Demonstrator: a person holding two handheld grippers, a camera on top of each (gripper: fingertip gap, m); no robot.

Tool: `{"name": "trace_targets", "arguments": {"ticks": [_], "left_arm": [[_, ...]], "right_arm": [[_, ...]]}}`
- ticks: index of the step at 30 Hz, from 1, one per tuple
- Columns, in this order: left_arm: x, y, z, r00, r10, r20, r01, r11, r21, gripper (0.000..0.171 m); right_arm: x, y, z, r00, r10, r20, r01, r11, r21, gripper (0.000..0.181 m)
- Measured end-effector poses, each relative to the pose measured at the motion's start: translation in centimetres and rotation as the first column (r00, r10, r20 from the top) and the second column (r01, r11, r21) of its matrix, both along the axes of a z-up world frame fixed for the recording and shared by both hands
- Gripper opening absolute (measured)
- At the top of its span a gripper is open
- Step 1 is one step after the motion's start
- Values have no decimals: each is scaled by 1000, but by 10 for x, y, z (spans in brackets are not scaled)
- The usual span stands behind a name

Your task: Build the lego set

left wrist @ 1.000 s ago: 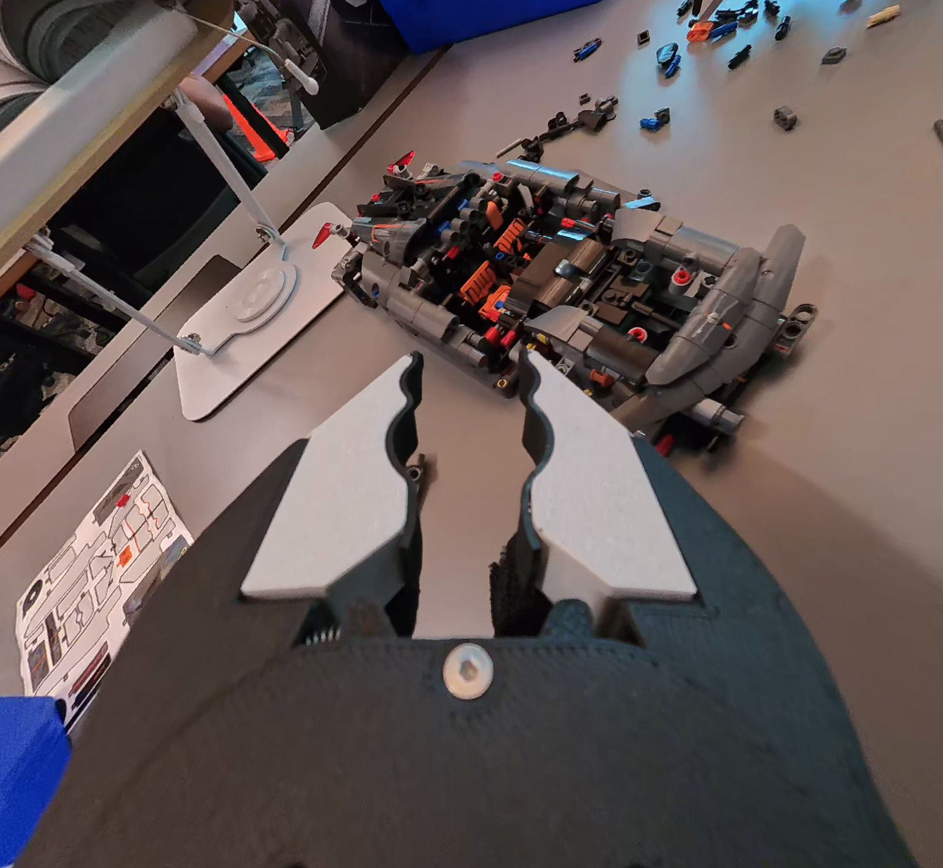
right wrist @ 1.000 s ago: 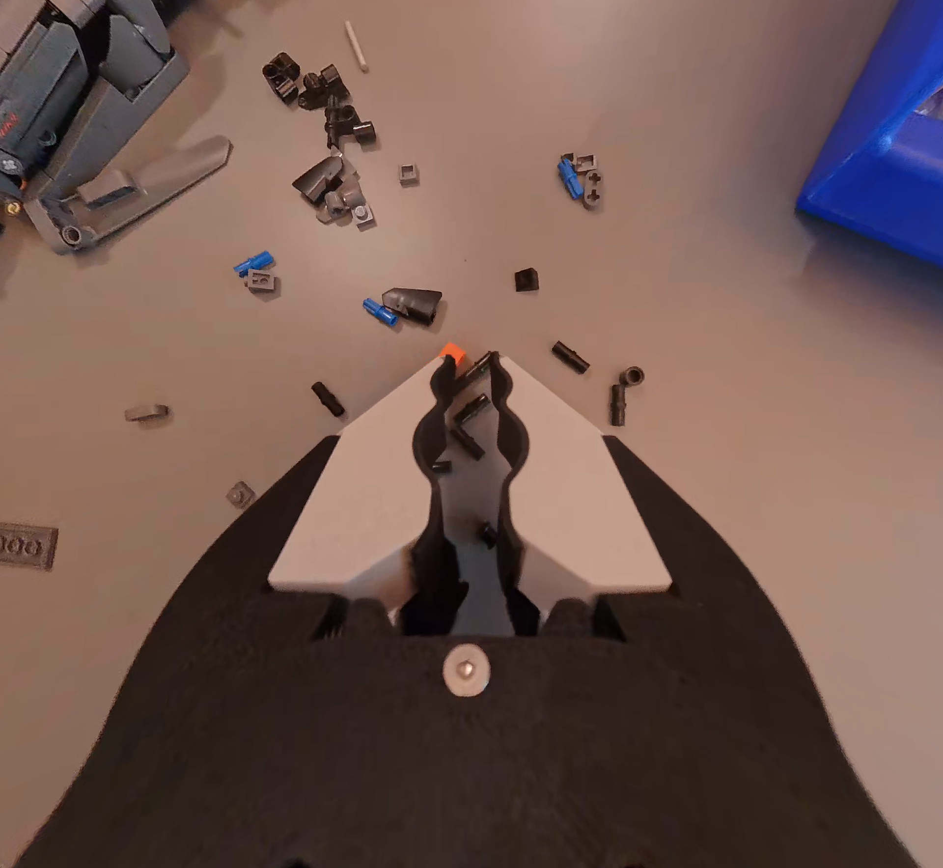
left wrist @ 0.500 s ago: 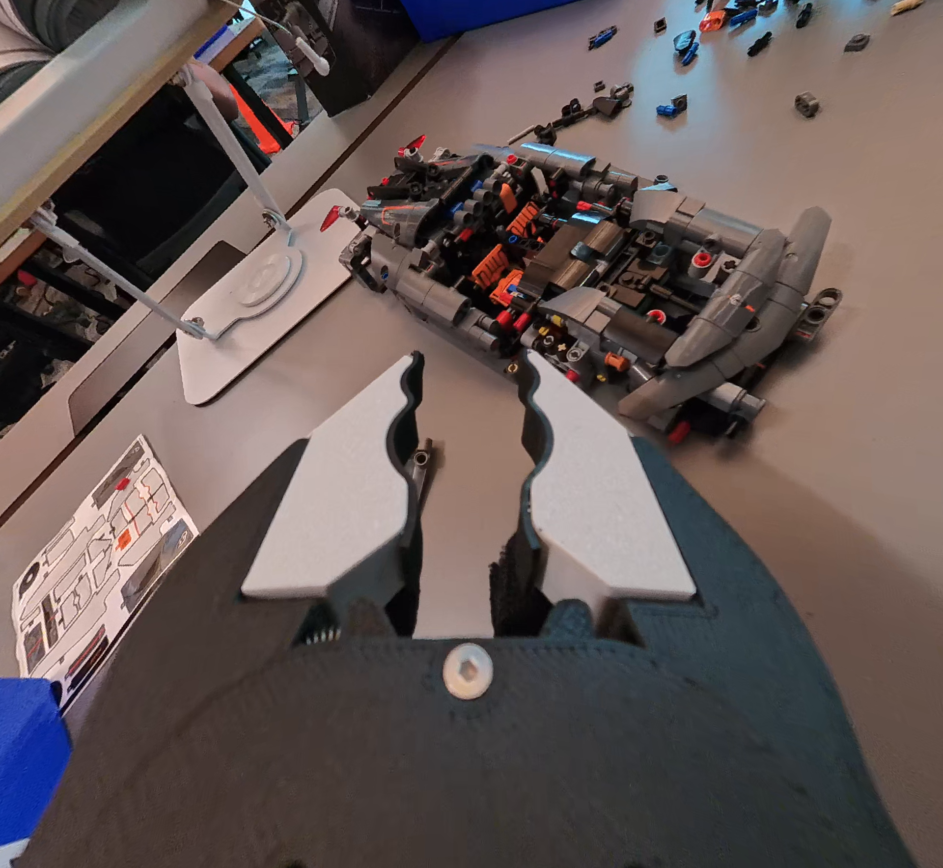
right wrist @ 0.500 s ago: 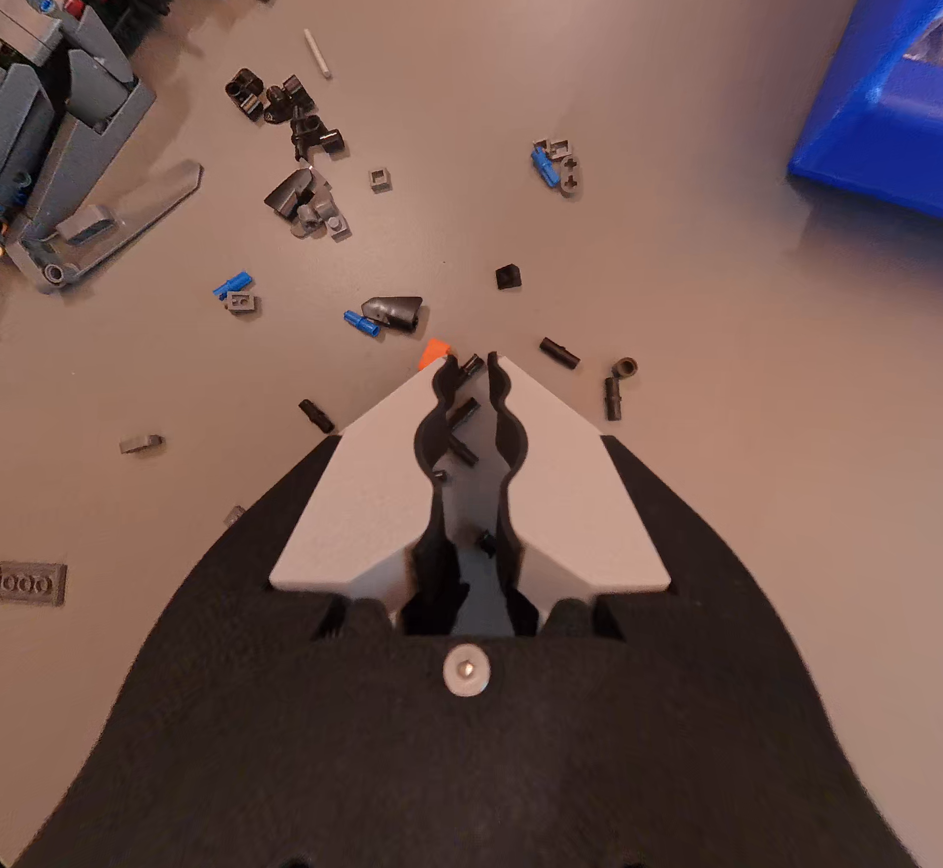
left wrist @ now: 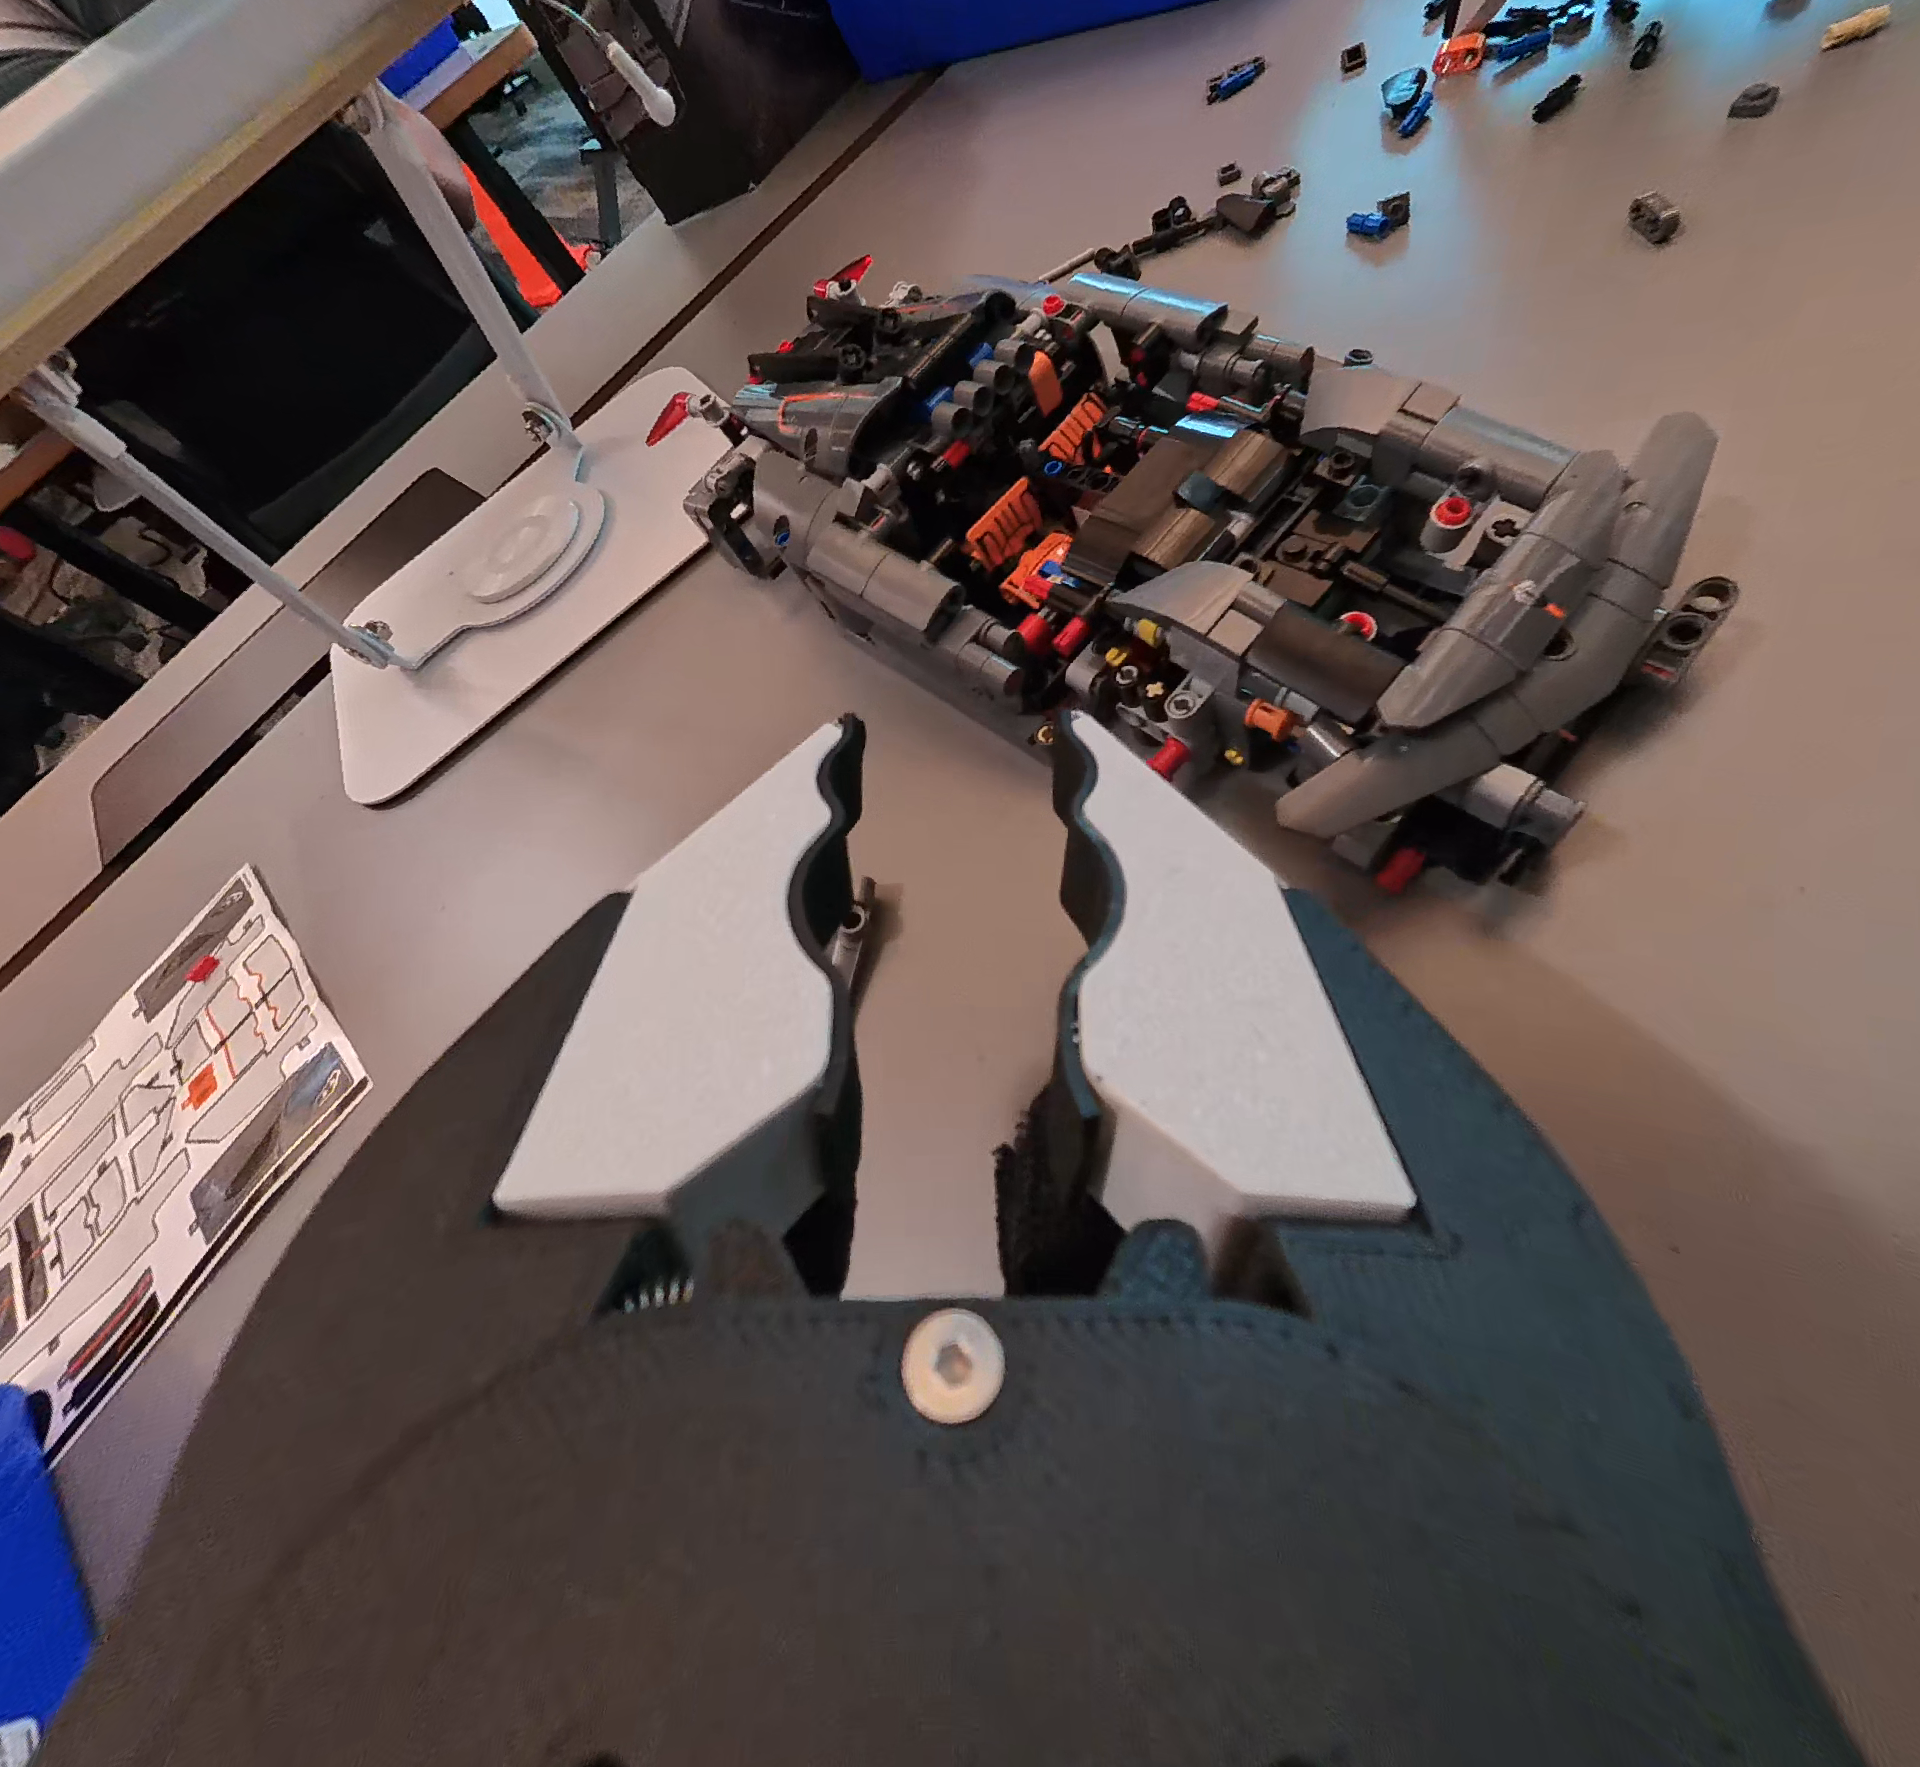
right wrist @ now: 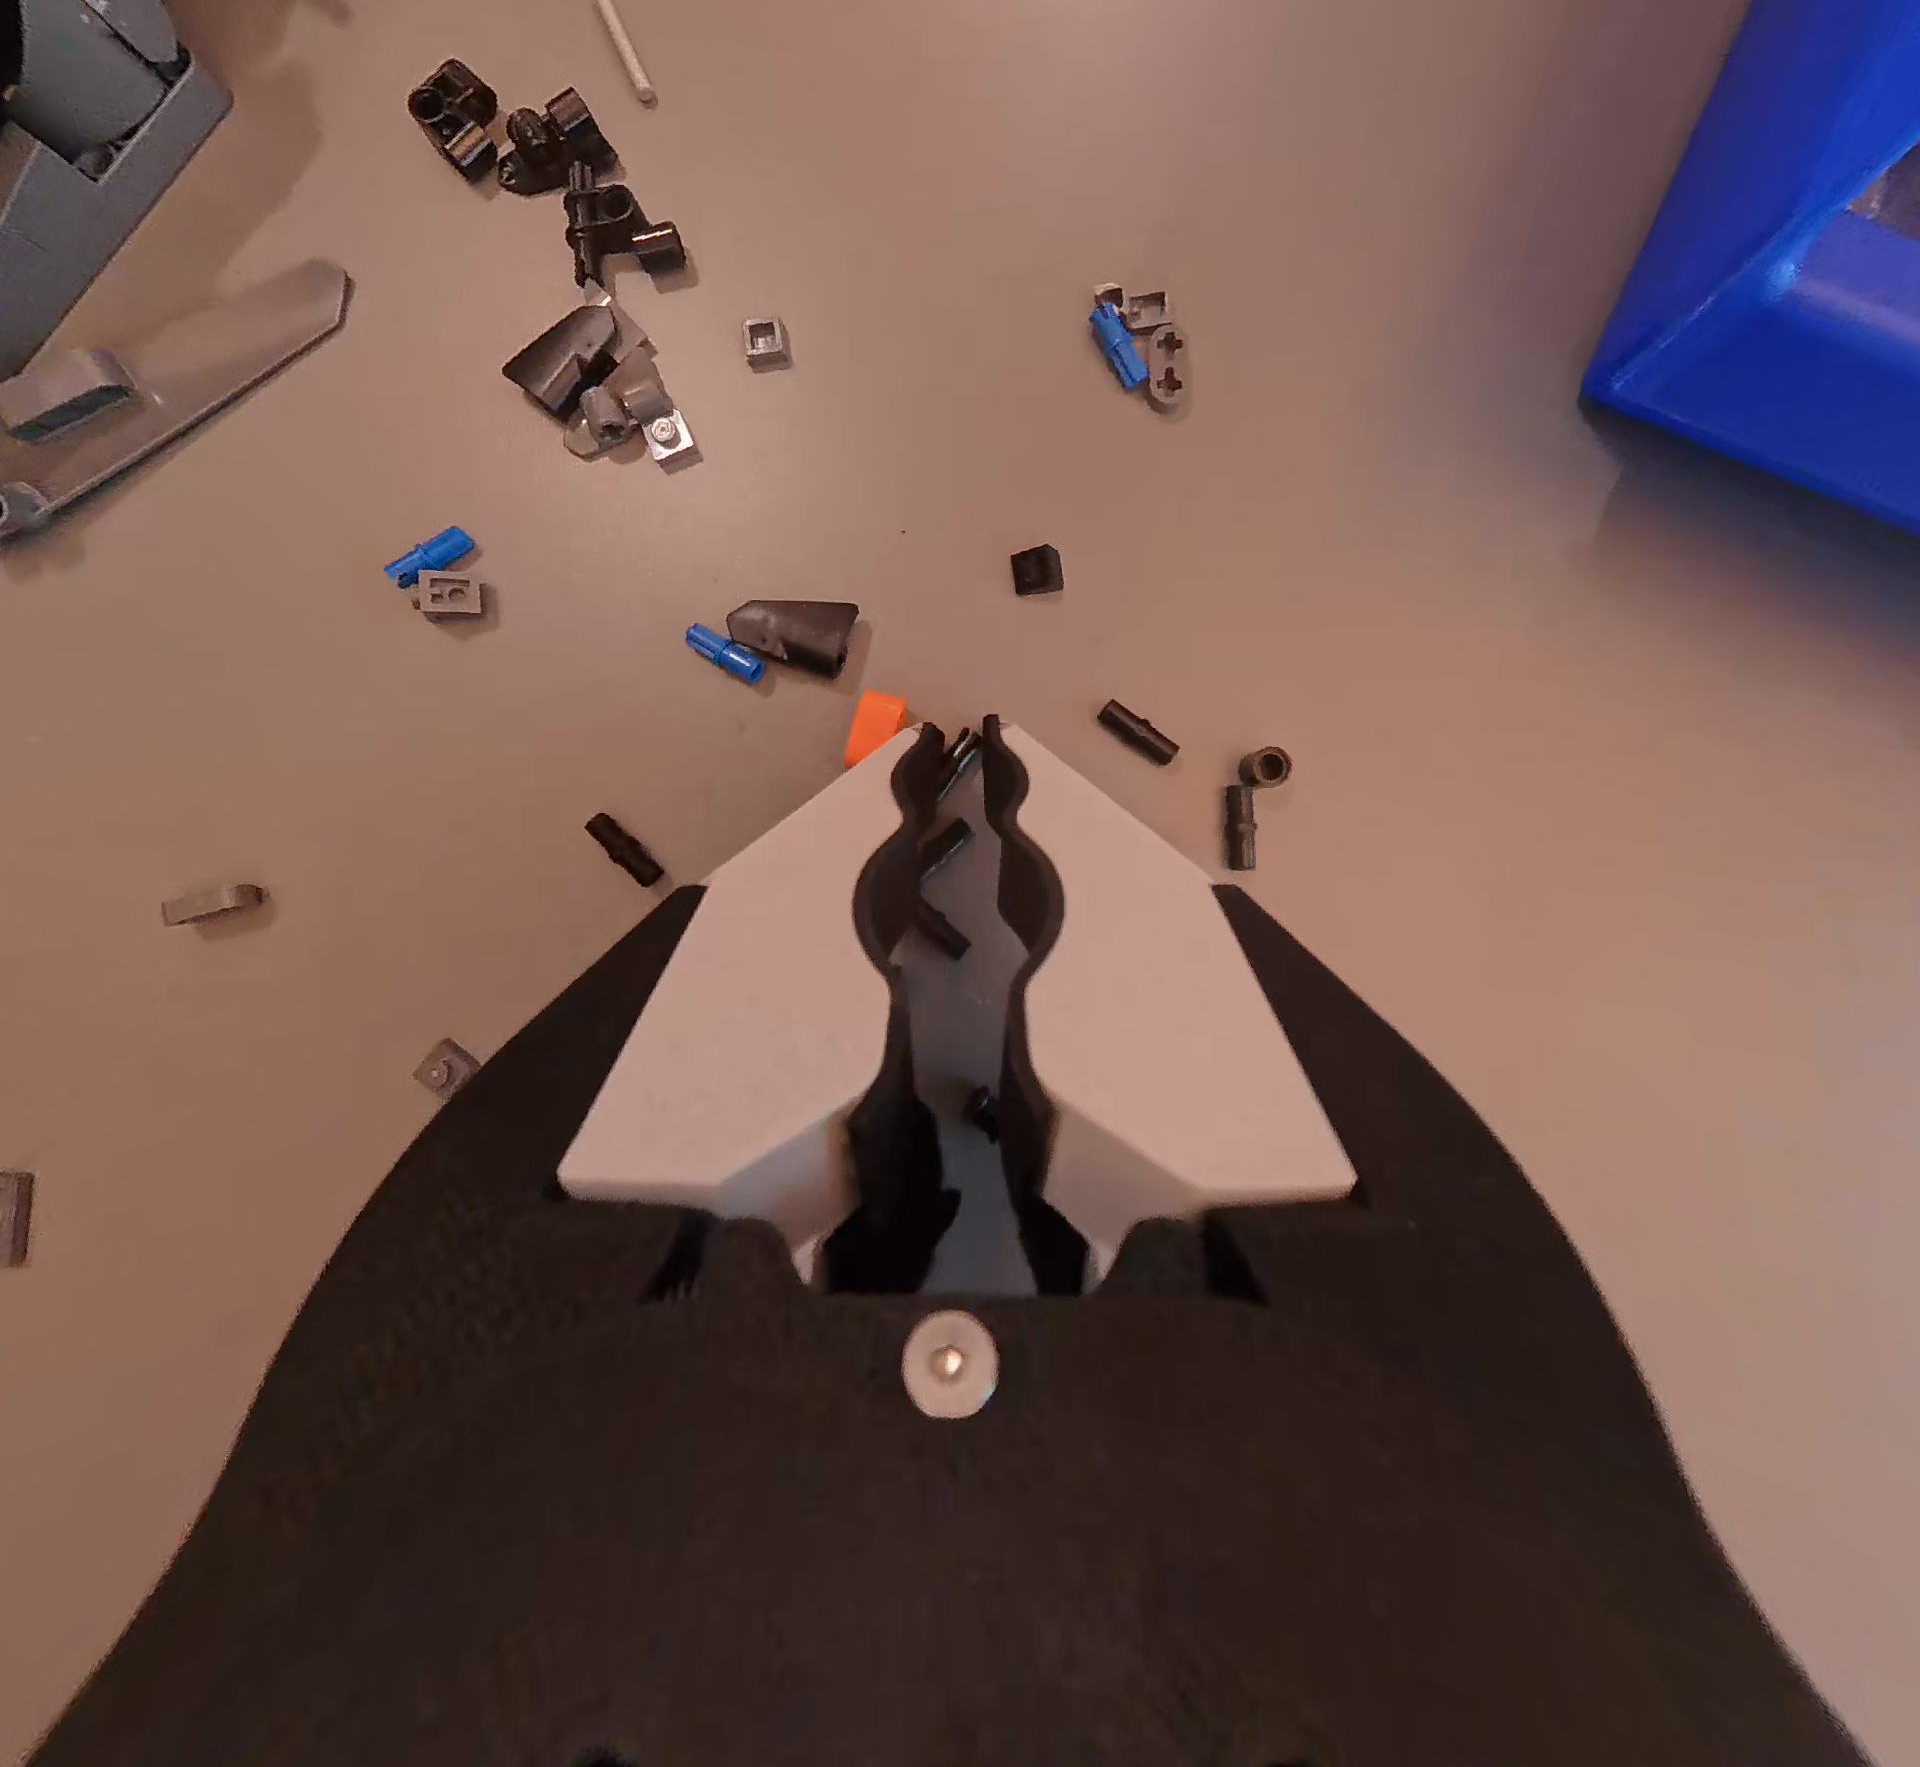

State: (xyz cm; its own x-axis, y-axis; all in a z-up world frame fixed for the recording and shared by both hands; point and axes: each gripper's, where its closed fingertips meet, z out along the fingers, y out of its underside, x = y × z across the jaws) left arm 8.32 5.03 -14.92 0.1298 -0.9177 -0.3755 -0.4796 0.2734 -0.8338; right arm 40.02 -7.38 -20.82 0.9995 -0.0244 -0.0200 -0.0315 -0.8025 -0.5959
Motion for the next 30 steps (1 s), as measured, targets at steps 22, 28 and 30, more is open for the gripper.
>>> {"name": "trace_targets", "arguments": {"ticks": [22,28,30], "left_arm": [[-1,4,-3,1000,7,11,-6,1000,-29,35],[2,2,-5,1000,-1,5,1,999,-36,35],[2,2,-5,1000,-1,1,1,999,-34,35]], "right_arm": [[2,-23,24,998,-30,-62,37,992,117,2],[6,-44,18,985,-61,-164,81,989,122,3],[5,-47,12,985,-61,-161,77,993,93,13]]}}
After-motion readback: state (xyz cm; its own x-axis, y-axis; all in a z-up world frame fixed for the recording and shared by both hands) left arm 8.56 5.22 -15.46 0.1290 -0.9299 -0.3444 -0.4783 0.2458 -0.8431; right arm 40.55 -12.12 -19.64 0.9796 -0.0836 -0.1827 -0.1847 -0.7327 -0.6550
